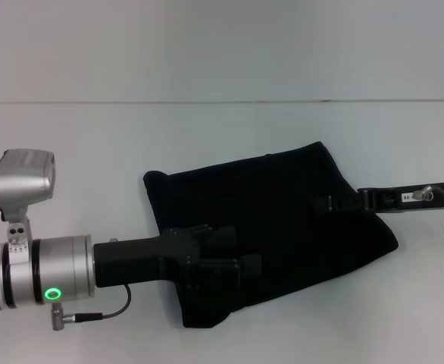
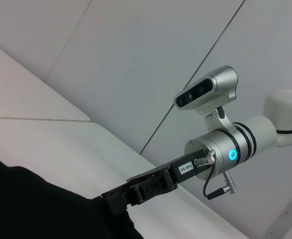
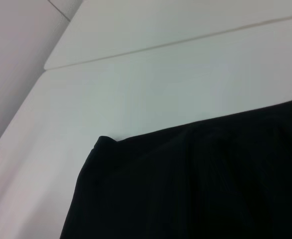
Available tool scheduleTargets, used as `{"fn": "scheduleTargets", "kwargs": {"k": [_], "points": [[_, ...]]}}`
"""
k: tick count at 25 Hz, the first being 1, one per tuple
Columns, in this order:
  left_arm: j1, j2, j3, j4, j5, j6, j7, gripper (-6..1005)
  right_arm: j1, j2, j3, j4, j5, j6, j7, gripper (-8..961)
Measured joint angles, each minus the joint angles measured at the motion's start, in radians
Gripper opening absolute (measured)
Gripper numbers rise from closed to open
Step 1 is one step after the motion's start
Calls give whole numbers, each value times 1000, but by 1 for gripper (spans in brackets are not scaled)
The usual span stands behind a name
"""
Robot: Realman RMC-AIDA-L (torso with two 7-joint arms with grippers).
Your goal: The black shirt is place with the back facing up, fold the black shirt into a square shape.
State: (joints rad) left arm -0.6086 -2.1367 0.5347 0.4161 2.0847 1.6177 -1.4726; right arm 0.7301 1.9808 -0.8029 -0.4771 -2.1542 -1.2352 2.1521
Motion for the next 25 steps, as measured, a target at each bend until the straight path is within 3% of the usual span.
{"fn": "scheduleTargets", "kwargs": {"k": [2,11,25], "points": [[-1,0,1,-1,0,0,0,949,-2,-2,1,0,6,0,-4,693],[-3,0,4,-4,0,-1,0,949,-10,-11,17,8,28,-1,-6,887],[-4,0,4,-2,-1,-1,5,949,11,14,-15,53,25,53,-4,917]]}}
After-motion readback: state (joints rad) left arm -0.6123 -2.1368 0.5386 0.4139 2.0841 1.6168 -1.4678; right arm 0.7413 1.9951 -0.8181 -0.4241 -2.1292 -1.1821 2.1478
